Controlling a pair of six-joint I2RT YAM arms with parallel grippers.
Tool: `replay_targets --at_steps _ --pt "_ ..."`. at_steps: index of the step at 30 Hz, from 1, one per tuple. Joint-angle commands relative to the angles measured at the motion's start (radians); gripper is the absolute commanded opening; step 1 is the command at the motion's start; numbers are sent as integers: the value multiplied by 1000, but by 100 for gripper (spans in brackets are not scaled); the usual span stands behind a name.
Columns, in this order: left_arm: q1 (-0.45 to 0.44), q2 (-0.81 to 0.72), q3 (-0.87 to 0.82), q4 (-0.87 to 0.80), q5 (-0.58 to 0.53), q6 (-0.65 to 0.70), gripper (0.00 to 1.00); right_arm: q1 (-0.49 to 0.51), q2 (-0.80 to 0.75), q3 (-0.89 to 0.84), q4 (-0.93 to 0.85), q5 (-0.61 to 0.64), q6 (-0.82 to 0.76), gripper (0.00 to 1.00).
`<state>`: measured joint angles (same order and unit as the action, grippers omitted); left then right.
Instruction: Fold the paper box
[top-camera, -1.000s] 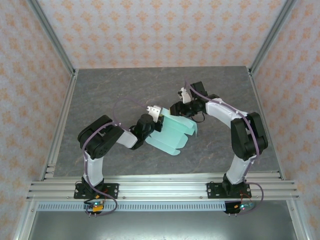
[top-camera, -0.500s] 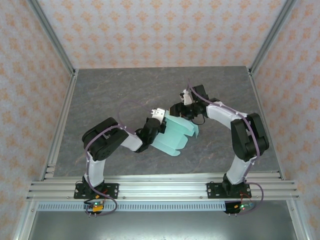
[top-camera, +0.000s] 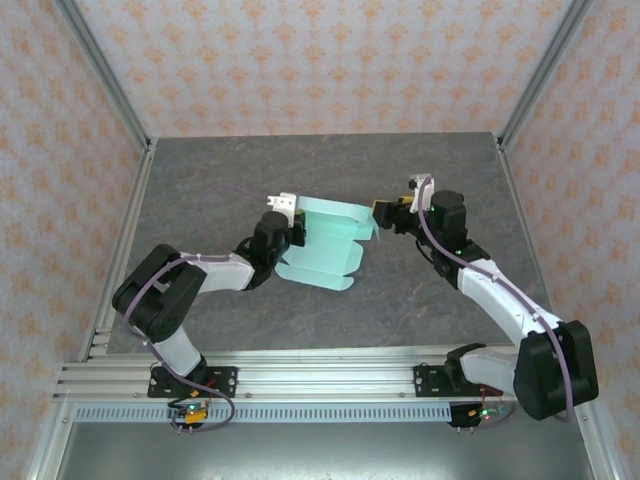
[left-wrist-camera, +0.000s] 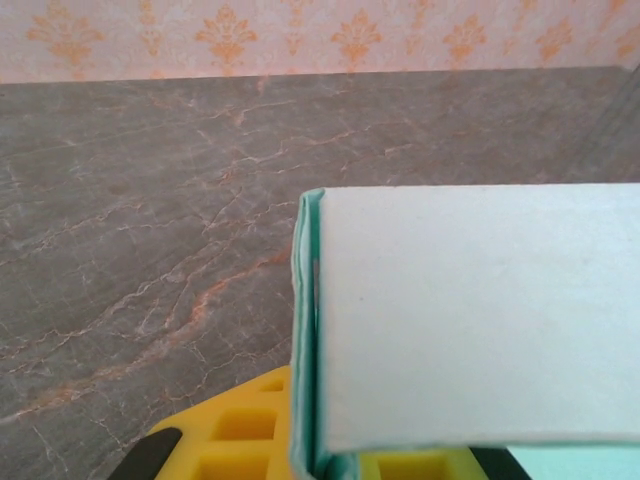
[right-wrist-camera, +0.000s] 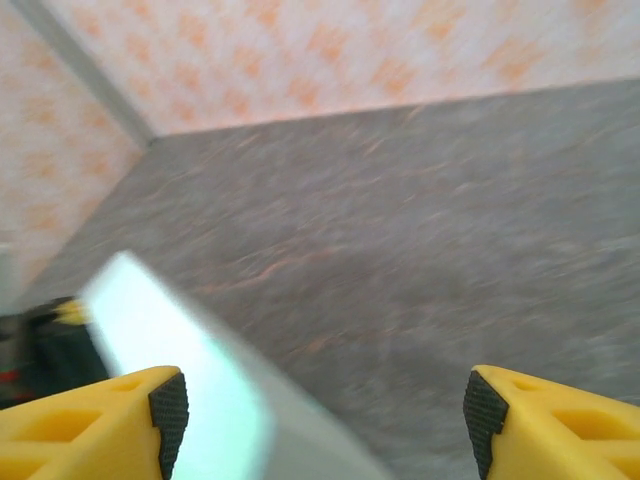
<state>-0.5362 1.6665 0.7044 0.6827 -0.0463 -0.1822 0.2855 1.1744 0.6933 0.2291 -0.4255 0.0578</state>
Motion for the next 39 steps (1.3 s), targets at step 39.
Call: replay_targets --at_steps 39 --pt "242 174 228 -196 819 -347 0 -18 171 17 86 -444 -329 66"
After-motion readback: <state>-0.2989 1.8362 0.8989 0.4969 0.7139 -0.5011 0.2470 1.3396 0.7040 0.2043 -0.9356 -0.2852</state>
